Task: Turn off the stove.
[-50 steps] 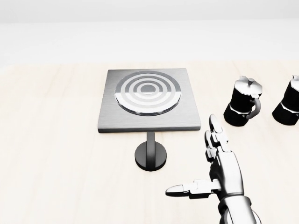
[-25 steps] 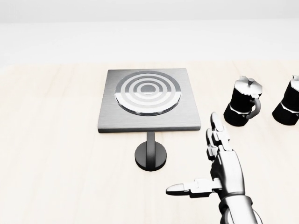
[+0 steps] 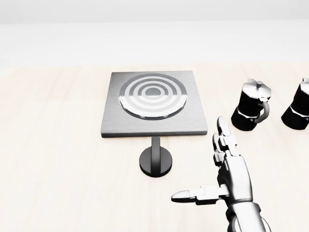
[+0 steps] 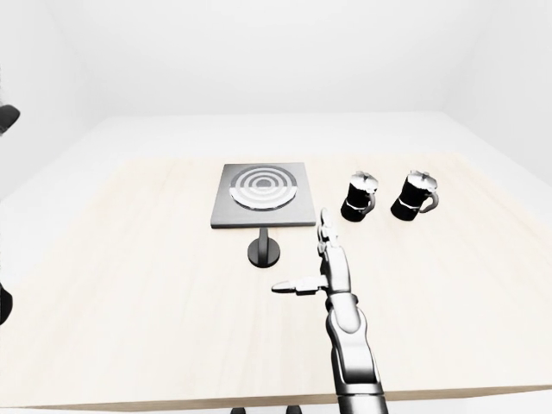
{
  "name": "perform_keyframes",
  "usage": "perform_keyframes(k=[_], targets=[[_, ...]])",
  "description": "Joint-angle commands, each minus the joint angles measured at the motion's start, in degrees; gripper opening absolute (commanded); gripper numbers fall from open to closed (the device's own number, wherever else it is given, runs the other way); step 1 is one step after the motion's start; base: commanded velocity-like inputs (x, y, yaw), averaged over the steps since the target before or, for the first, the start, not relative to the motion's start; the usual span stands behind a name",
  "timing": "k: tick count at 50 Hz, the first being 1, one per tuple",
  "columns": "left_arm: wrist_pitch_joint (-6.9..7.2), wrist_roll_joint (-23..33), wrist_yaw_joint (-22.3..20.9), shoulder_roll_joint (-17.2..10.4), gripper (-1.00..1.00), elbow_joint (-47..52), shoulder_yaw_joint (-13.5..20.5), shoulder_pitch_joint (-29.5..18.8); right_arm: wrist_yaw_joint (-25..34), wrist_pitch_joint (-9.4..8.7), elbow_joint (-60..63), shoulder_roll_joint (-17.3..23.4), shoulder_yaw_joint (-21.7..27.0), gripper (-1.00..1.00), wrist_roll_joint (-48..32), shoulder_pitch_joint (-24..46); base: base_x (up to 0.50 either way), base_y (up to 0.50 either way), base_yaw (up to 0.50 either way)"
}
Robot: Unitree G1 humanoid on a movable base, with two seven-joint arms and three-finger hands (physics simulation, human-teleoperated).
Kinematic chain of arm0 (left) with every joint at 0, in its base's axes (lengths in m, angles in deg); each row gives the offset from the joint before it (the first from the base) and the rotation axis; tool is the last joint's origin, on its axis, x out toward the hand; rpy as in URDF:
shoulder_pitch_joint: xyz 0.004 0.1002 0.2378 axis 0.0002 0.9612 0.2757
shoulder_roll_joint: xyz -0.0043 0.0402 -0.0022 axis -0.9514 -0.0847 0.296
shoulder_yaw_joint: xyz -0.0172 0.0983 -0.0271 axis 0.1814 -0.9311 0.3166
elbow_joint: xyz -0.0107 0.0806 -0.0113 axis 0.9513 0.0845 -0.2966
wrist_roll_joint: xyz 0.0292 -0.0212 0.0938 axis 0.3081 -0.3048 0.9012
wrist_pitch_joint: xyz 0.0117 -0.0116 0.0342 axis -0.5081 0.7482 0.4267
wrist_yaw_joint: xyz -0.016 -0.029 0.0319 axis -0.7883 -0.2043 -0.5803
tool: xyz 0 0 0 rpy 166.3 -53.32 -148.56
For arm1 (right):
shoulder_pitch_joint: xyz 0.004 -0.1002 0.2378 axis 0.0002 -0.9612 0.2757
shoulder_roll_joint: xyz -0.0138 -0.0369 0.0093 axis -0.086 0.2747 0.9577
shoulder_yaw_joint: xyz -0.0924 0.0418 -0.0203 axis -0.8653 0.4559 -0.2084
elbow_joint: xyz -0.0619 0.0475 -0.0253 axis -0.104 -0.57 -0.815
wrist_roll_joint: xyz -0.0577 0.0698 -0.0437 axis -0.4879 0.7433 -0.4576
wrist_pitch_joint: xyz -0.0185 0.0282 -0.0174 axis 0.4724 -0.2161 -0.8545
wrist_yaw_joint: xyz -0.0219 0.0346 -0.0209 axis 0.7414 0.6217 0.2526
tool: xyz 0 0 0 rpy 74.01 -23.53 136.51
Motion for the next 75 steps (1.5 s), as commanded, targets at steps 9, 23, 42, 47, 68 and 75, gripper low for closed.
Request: perform_keyframes(k=[9,23,42,47,68,75], targets=[[0.00,0.1,0.0,0.0,1.00,-0.1,0.0,0.0,0.1,-0.07,0.1,0.0,-0.1,1.00,-0.2,0.0,0.00,0.00,0.00],[0.00,-0.1,0.0,-0.1,1.00,0.0,0.0,0.1,0.2,0.14,-0.2,0.0,-0.1,1.00,-0.1,0.1,0.00,0.00,0.00],[0.00,-0.1,0.0,-0.2,1.00,0.2,0.0,0.1,0.3,-0.15,0.0,0.0,-0.2,1.00,-0.4,0.1,0.00,0.00,0.00],[0.00,-0.6,0.0,-0.3,1.00,0.6,0.3,-0.1,-1.5,2.07,-1.8,-0.6,0.1,1.00,-1.0,-0.2,0.00,0.00,0.00],[0.00,-0.6,0.0,-0.2,1.00,-0.3,0.2,0.3,-16.7,-1.64,-3.3,-2.6,-0.8,1.00,-3.6,3.3,0.00,0.00,0.00],[0.00,-0.7,0.0,-0.2,1.00,-0.3,0.2,0.3,-16.9,-1.64,-3.3,-2.3,-1.0,1.00,-3.3,3.3,0.00,0.00,0.00]])
